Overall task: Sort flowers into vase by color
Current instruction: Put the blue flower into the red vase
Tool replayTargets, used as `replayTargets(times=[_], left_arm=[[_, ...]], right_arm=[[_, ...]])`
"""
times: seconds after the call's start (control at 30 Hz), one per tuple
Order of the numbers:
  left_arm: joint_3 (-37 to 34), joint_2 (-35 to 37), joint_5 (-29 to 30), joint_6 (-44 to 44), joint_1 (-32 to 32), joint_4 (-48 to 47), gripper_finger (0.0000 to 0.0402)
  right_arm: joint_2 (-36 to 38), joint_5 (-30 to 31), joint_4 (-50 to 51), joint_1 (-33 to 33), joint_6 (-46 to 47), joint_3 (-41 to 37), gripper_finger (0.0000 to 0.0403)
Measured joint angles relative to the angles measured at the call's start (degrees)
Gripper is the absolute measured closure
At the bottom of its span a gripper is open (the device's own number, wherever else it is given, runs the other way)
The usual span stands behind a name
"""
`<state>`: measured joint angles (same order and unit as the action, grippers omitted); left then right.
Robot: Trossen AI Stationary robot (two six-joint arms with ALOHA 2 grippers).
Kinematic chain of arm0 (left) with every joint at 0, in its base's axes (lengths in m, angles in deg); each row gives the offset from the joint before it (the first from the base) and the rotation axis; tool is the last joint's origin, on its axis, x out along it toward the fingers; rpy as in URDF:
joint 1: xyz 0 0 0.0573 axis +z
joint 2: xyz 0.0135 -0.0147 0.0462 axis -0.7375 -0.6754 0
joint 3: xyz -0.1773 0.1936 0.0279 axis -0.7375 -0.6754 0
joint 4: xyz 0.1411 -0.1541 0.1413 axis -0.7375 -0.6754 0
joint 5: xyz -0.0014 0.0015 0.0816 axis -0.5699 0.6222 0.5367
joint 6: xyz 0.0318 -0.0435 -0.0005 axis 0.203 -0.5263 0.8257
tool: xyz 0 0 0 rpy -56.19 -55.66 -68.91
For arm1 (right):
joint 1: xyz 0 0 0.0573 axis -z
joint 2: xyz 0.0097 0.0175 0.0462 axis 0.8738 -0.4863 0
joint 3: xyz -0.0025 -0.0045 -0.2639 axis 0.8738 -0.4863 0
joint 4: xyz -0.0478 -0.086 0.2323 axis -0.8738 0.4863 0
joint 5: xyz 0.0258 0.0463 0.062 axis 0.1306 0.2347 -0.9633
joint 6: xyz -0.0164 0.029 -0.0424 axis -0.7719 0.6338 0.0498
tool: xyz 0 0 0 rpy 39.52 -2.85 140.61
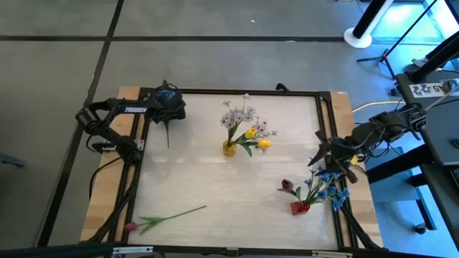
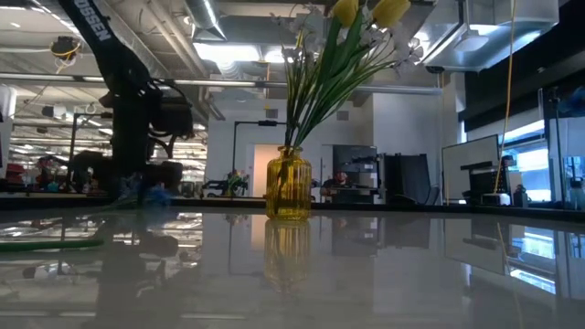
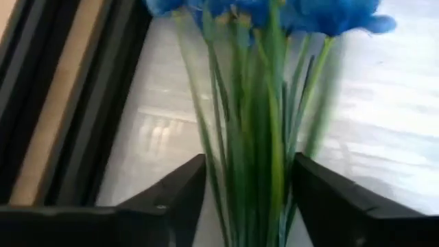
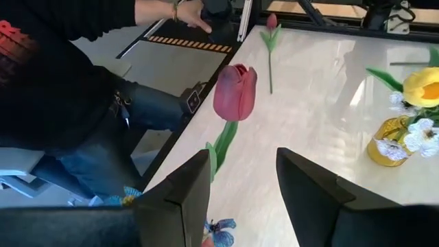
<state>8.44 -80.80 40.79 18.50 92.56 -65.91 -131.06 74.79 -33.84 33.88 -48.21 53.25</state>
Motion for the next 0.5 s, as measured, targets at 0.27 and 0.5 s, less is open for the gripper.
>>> replayTargets(times=[0.27, 0.5], left_arm=[[-0.34, 2.62, -1.71, 0.59, -1.95, -2.51, 0.0382], [0.95, 20.60, 1.08, 2.70, -16.34, -1.11, 0.0383]], right_arm=[[-1.60, 1.48, -0.28, 0.00, -0.13, -0.05, 0.0235], [-2.41, 5.80, -5.61, 0.09, -4.01, 0.29, 0.0235]])
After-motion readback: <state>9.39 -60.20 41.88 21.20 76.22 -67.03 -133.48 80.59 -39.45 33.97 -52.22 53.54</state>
